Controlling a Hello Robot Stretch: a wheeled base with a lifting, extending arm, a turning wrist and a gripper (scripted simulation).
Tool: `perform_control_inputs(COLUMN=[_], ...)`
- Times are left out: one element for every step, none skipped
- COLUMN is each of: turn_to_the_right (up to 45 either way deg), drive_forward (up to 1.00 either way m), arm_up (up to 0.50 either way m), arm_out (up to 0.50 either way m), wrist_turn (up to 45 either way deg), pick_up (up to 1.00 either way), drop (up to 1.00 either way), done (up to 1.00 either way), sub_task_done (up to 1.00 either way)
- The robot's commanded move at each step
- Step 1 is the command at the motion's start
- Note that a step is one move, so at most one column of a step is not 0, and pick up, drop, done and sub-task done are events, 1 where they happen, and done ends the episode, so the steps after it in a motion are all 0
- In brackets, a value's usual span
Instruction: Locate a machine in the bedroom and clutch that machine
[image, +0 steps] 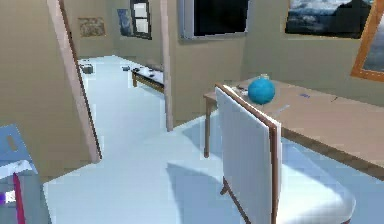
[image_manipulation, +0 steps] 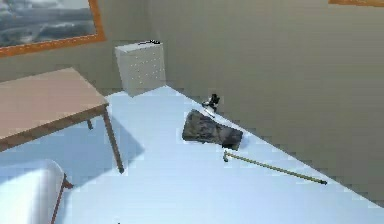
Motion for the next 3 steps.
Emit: perform_control_inputs(turn_to_the_right=[0.0, -39.0, 0.0], drive_forward=[0.35, 0.00, 0.45], arm_up=[0.00, 0.00, 0.00], arm_out=[0.00, 0.00, 0.00], wrist_turn=[0.0, 0.0, 0.0], pick_up=[0.00, 0.00, 0.00], drop=[0.00, 0.00, 0.00], done=[0.00, 0.00, 0.00], sub_task_done=[0.00, 0.00, 0.00])
